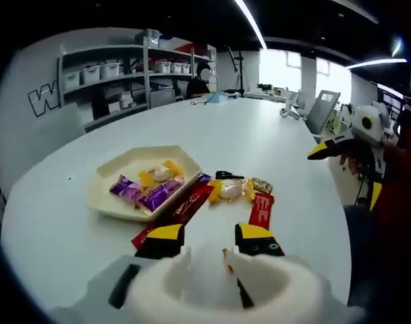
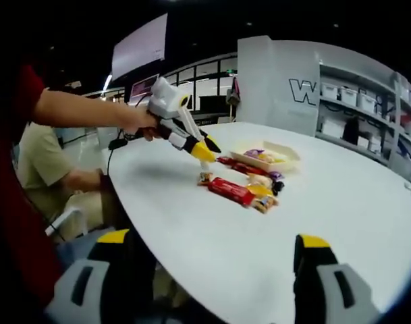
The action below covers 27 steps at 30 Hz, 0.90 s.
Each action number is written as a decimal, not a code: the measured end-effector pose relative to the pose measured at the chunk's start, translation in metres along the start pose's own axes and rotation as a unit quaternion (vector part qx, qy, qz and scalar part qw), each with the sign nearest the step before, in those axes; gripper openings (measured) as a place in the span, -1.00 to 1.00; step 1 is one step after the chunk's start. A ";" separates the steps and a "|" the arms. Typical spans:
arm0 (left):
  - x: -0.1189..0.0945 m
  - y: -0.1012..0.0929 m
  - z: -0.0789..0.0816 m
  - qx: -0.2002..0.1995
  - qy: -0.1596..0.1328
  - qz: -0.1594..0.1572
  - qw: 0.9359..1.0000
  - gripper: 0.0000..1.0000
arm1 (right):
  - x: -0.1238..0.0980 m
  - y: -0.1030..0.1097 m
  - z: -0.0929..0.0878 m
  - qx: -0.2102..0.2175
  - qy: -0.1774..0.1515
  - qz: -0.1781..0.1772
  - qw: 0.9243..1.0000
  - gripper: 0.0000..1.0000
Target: Place the target food into the container with the food tongs after gripping and lifting it, then release it inside without dropping or visibly crushing the food.
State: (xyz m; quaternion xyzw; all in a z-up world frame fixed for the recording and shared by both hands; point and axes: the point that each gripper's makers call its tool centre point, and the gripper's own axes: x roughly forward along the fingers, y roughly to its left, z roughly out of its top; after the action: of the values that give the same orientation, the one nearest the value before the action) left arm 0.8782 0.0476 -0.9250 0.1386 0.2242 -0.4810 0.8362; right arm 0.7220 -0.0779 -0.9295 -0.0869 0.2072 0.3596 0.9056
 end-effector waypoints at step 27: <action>-0.019 -0.017 -0.017 0.008 0.023 0.001 1.000 -0.43 | 0.004 0.009 -0.004 -0.002 0.006 0.008 1.000 0.96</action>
State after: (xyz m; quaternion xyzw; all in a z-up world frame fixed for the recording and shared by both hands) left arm 0.8515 0.0609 -0.9306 0.1568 0.2392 -0.4790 0.8299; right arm 0.7174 -0.0706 -0.9352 -0.0894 0.2124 0.3671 0.9012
